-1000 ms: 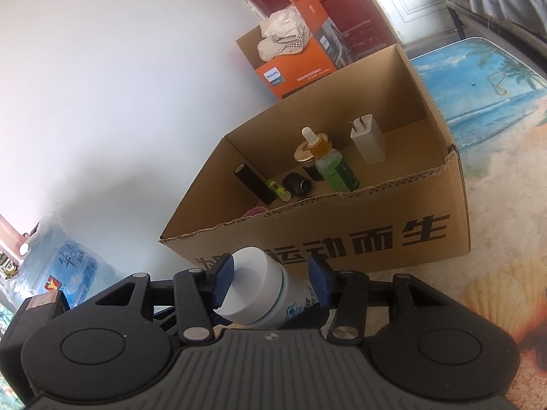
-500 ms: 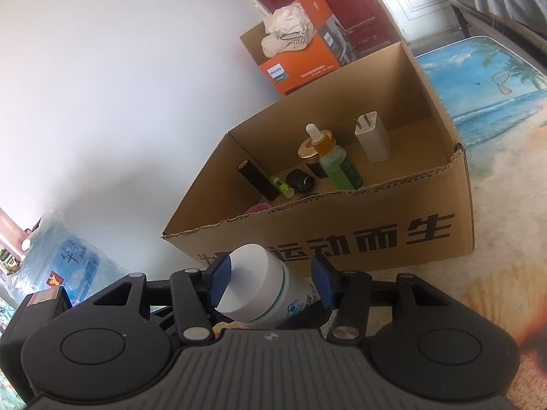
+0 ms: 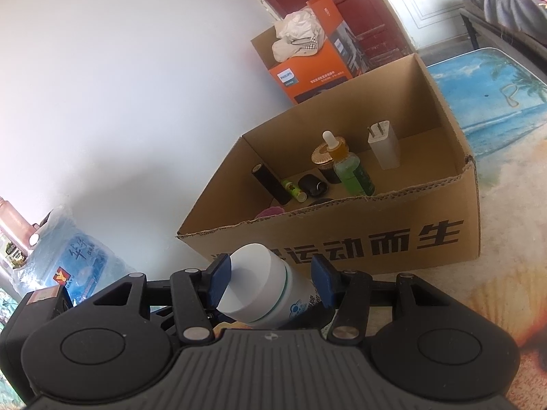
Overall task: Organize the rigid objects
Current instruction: 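Lift the white pill jar with the right gripper and carry it over the box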
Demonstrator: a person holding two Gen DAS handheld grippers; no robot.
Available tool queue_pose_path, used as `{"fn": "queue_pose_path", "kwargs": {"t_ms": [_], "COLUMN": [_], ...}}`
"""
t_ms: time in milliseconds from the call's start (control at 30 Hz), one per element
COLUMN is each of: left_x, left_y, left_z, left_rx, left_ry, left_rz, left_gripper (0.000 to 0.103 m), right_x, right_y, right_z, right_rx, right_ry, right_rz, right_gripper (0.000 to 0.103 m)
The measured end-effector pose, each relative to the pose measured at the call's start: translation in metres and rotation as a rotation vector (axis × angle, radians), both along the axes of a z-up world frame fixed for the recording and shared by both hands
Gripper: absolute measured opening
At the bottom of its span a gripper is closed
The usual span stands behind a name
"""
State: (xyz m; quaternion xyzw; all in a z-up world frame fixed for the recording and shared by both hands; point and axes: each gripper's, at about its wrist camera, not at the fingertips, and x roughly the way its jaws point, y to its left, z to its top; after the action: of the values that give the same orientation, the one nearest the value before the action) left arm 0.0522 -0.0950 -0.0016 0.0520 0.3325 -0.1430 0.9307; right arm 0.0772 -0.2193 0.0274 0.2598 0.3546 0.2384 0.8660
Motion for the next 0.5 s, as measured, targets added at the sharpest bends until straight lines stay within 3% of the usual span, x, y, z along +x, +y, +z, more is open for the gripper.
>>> {"fn": "queue_pose_path", "kwargs": {"t_ms": [500], "left_x": [-0.012], "left_y": [0.004], "left_z": [0.021], "left_rx": [0.015], "left_ry": [-0.053], "left_rz": [0.019], "left_gripper": [0.053], "right_x": [-0.007], "right_y": [0.010], "right_z": [0.022], "right_rx": [0.002], "right_ry": [-0.060], "right_rz": [0.026], "right_gripper": [0.055]}}
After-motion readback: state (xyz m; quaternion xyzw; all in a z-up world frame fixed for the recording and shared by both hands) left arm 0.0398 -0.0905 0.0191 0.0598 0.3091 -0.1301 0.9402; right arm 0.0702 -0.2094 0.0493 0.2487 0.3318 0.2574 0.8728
